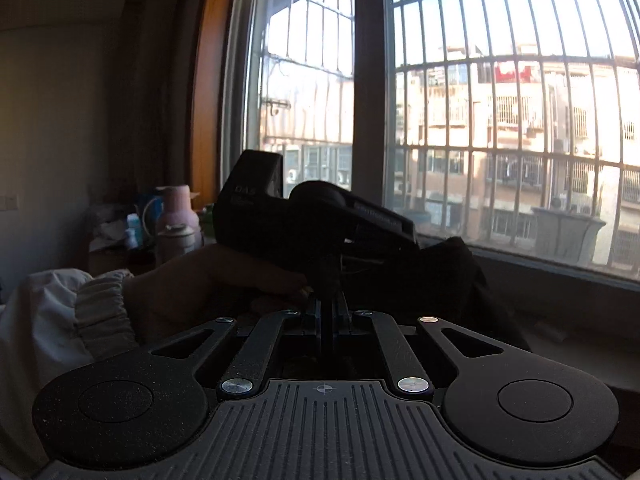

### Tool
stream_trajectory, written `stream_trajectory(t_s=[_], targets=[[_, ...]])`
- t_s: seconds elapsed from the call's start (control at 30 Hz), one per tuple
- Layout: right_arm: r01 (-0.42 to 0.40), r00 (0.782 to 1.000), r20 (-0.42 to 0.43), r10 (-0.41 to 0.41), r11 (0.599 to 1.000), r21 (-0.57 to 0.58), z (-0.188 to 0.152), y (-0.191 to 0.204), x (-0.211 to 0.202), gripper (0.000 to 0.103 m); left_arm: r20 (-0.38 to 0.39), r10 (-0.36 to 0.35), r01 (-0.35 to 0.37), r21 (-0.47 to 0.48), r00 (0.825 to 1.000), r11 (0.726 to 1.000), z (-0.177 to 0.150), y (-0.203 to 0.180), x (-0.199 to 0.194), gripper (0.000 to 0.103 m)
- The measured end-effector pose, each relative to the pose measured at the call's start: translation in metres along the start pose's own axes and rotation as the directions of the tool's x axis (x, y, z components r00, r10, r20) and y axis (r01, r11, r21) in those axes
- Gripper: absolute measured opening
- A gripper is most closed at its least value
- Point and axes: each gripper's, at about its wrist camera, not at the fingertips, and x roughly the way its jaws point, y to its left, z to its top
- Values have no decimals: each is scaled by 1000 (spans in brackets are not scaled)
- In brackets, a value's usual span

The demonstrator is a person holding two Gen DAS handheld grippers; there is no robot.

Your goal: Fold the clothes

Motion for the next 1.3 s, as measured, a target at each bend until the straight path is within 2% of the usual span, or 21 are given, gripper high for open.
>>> stream_trajectory(t_s=[0.17,0.27,0.3,0.33,0.37,0.4,0.43,0.47,0.57,0.63,0.73,0.9,1.0,1.1,1.2,1.23,1.3], targets=[[-17,993,-113,20,999,33,-54,27,59,6,-46,121,-123,-29,992,992,-18,68,-23,1],[-32,982,-186,41,998,48,-77,38,82,13,-72,148,-152,-46,986,987,-25,90,-34,2],[-38,976,-211,48,998,49,-83,40,86,31,-81,173,-177,-48,982,983,-25,94,-37,7],[-41,974,-223,51,998,46,-88,40,86,42,-90,198,-203,-50,976,978,-26,97,-40,21],[-42,973,-225,50,998,42,-91,40,84,55,-81,222,-226,-41,972,973,-26,98,-45,28],[-42,973,-226,50,998,40,-91,38,80,58,-71,246,-249,-33,967,968,-25,99,-49,44],[-43,973,-226,51,998,40,-90,34,75,58,-62,270,-272,-25,961,962,-25,100,-54,57],[-43,973,-226,51,998,40,-89,31,70,58,-50,282,-283,-15,958,959,-24,99,-58,60],[-42,973,-224,51,998,47,-86,19,52,59,-29,297,-297,6,954,955,-23,88,-67,61],[-30,976,-215,43,997,68,-85,4,35,59,-32,285,-285,11,958,958,-24,82,-70,67],[4,980,-200,15,996,93,-84,-20,4,59,-34,316,-313,77,948,947,-28,69,-69,67],[112,981,-172,-95,989,93,-91,-72,-69,58,-23,344,-333,202,939,921,-39,40,-58,71],[208,964,-192,-184,971,114,-104,-112,-108,58,-2,365,-347,304,931,887,-48,12,-43,75],[308,933,-238,-269,941,143,-125,-149,-144,58,7,353,-325,409,935,853,-61,-22,-19,77],[359,909,-290,-299,916,180,-148,-173,-168,58,-39,279,-237,424,960,874,-75,-46,13,77],[374,901,-308,-306,907,193,-155,-180,-176,58,-54,266,-218,433,962,875,-81,-54,26,78],[389,892,-331,-308,895,216,-168,-190,-187,58,-84,261,-191,478,962,857,-96,-65,54,78]])
